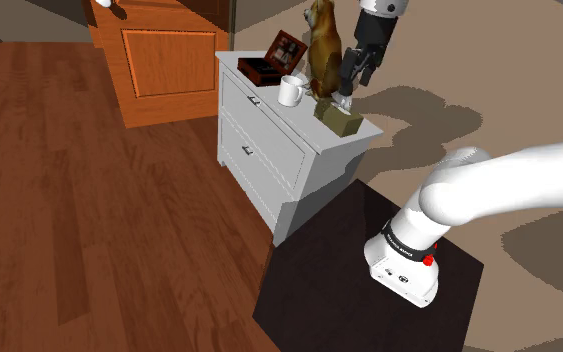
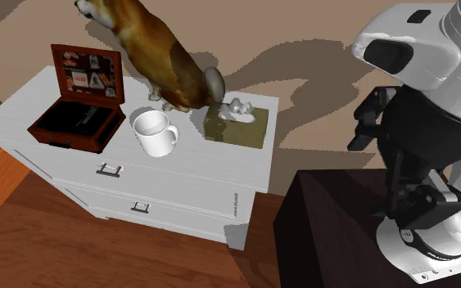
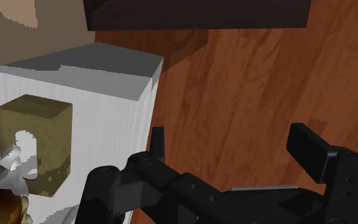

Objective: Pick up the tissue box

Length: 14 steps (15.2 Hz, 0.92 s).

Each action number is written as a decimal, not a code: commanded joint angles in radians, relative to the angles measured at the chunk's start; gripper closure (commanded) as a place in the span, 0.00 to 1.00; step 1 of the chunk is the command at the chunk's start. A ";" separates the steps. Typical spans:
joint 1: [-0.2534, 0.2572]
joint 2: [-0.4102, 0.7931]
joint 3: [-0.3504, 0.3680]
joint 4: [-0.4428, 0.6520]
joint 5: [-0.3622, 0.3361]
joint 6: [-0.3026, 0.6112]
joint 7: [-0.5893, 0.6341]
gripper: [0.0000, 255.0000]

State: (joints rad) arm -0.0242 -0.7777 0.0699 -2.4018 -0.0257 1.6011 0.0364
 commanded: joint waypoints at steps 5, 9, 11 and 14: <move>-0.009 0.017 -0.069 -0.058 -0.096 0.086 -0.146 0.00; -0.023 0.061 -0.141 -0.094 -0.191 0.188 -0.285 0.00; -0.030 0.094 -0.177 -0.103 -0.236 0.243 -0.352 0.00; -0.041 0.155 -0.231 -0.103 -0.301 0.331 -0.448 0.00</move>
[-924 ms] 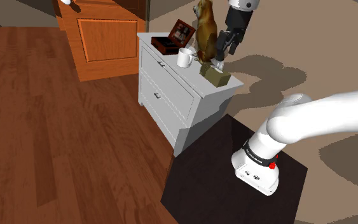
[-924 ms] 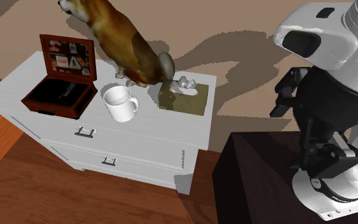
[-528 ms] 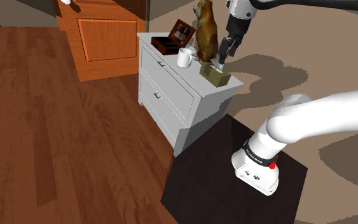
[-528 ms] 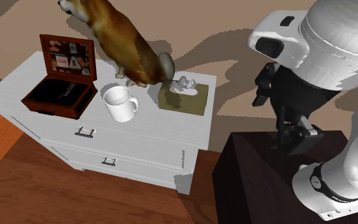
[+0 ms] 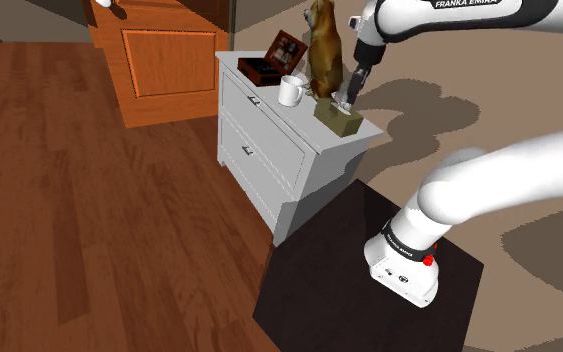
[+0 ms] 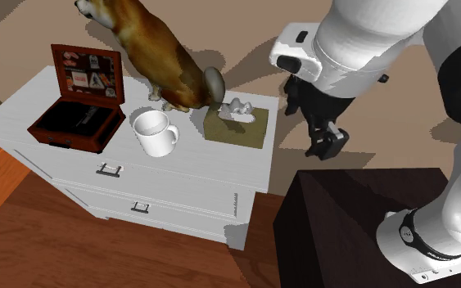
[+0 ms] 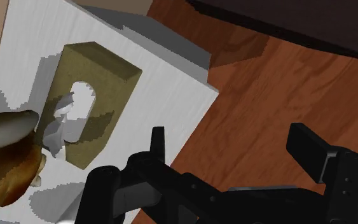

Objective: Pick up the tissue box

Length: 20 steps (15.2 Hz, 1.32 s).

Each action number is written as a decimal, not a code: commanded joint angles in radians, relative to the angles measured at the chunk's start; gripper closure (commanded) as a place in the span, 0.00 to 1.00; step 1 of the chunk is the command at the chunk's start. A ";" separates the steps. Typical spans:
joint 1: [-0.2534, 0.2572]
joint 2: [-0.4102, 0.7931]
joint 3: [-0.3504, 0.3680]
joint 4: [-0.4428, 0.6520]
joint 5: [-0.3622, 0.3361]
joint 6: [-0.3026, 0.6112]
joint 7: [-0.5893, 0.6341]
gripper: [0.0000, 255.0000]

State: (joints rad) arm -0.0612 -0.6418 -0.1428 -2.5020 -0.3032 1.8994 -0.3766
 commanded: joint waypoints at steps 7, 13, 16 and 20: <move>-0.017 0.211 -0.137 0.053 -0.138 0.246 -0.248 0.00; -0.014 0.415 -0.225 0.158 -0.174 0.421 -0.432 0.00; -0.011 0.525 -0.259 0.228 -0.161 0.502 -0.533 0.00; -0.015 0.607 -0.275 0.274 -0.143 0.564 -0.600 0.00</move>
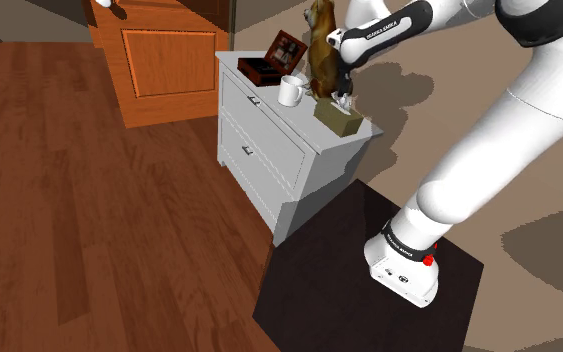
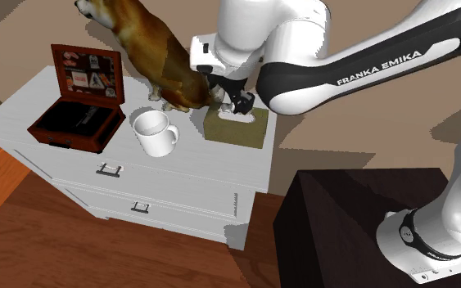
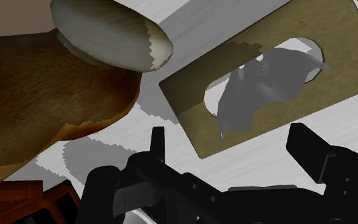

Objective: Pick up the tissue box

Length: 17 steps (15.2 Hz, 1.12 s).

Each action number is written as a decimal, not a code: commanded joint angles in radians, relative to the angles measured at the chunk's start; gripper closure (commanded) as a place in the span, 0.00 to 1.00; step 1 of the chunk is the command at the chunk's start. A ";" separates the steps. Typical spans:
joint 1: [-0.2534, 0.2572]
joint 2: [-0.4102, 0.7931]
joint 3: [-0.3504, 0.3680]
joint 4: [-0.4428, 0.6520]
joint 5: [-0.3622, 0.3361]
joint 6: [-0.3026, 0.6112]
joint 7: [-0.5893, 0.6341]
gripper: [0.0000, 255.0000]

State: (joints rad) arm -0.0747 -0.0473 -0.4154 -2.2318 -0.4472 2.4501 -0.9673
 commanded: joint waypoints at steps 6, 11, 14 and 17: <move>-0.008 0.066 -0.009 -0.033 -0.011 0.100 0.018 0.00; -0.008 0.069 -0.009 -0.029 -0.009 0.100 0.016 1.00; -0.008 0.069 -0.008 -0.027 -0.007 0.098 0.015 1.00; -0.007 0.069 -0.008 -0.027 -0.008 0.098 0.016 1.00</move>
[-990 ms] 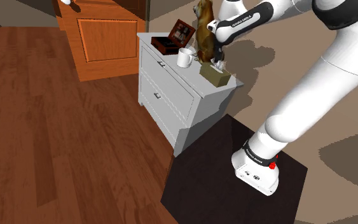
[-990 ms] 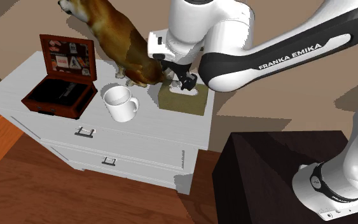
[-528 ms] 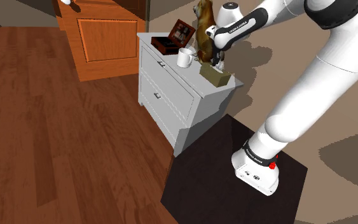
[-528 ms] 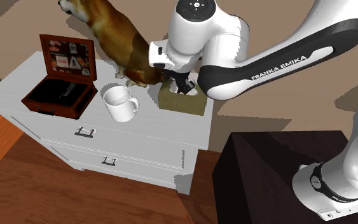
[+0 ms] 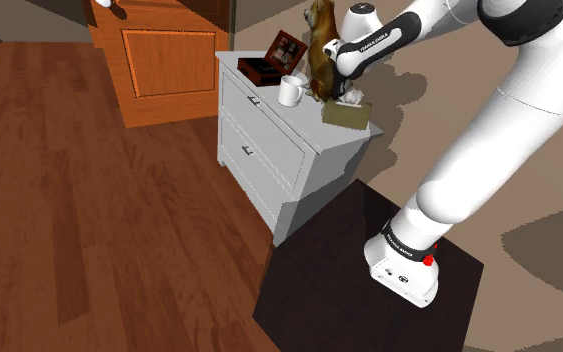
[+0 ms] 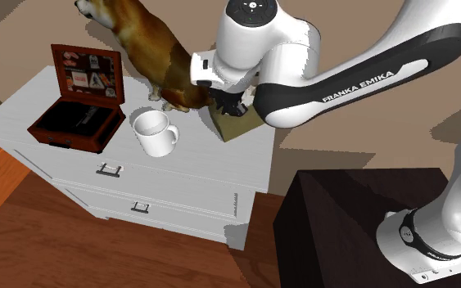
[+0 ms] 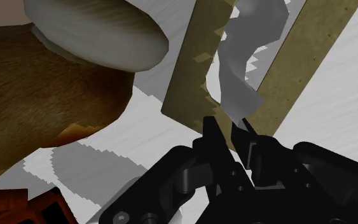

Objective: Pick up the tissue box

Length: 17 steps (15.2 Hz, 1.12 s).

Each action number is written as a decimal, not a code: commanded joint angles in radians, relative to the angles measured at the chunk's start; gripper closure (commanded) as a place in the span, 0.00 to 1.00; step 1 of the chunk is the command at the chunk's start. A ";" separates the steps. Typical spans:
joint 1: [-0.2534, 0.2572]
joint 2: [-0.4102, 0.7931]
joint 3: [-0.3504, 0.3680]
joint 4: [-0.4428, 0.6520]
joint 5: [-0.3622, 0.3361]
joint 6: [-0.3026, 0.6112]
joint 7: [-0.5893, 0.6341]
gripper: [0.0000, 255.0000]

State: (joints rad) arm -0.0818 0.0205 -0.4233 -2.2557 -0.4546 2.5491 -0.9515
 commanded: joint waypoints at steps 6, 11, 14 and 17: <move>0.004 -0.043 0.004 0.018 0.006 -0.065 -0.019 1.00; 0.009 -0.079 0.009 0.050 0.016 -0.131 -0.039 1.00; 0.011 -0.098 0.012 0.072 0.022 -0.170 -0.051 1.00; 0.013 -0.110 0.014 0.089 0.026 -0.198 -0.059 1.00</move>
State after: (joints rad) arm -0.0690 -0.0833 -0.4101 -2.1689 -0.4283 2.3601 -1.0097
